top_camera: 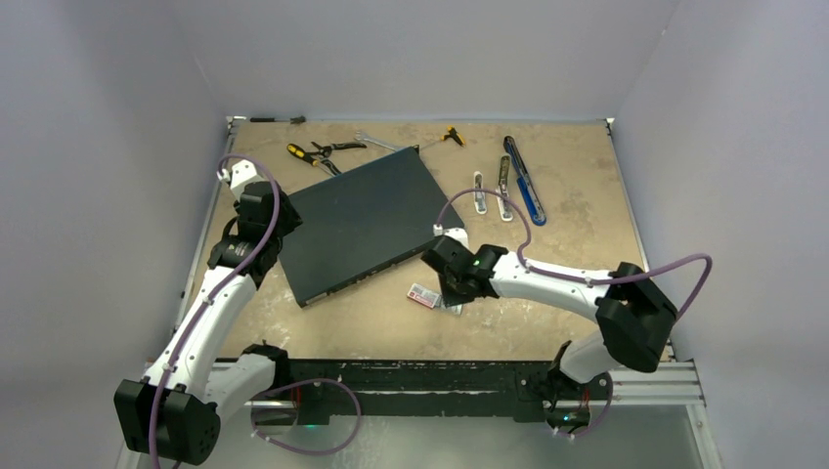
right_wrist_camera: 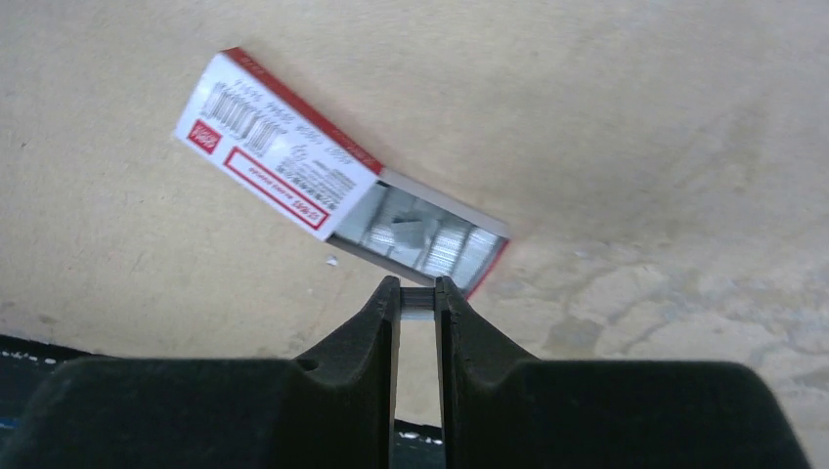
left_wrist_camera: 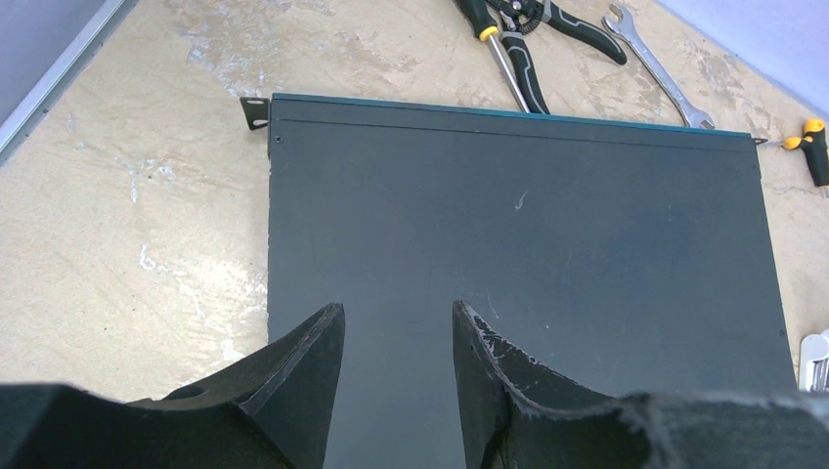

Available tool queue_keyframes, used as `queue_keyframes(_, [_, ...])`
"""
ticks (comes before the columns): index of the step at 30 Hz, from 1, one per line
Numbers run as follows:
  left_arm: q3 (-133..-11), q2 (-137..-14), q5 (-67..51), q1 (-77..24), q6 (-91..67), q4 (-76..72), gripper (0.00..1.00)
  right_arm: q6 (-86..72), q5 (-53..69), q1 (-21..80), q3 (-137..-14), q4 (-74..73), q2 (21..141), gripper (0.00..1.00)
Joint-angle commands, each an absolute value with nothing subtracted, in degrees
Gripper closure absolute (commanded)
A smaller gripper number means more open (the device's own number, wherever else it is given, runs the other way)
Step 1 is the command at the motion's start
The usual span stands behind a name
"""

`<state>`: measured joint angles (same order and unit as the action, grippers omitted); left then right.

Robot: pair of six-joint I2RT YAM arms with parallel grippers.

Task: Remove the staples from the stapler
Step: Place the staple in the staple box.

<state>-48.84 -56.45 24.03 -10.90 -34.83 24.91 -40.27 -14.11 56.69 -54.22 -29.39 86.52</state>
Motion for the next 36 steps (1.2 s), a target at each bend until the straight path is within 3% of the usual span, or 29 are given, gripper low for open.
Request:
queue_keyframes(1, [-49.2,-56.5,24.0,-10.4,-34.1,23.5,0.57,-44.8,-16.9,54.5,-53.9,-34.6,83.2,0.81])
queue_keyframes(36, [-49.0,-56.7,23.4,-10.3,-34.2,23.3,0.57,-50.7,-17.8,52.8,-55.2,-35.5,87.6,0.81])
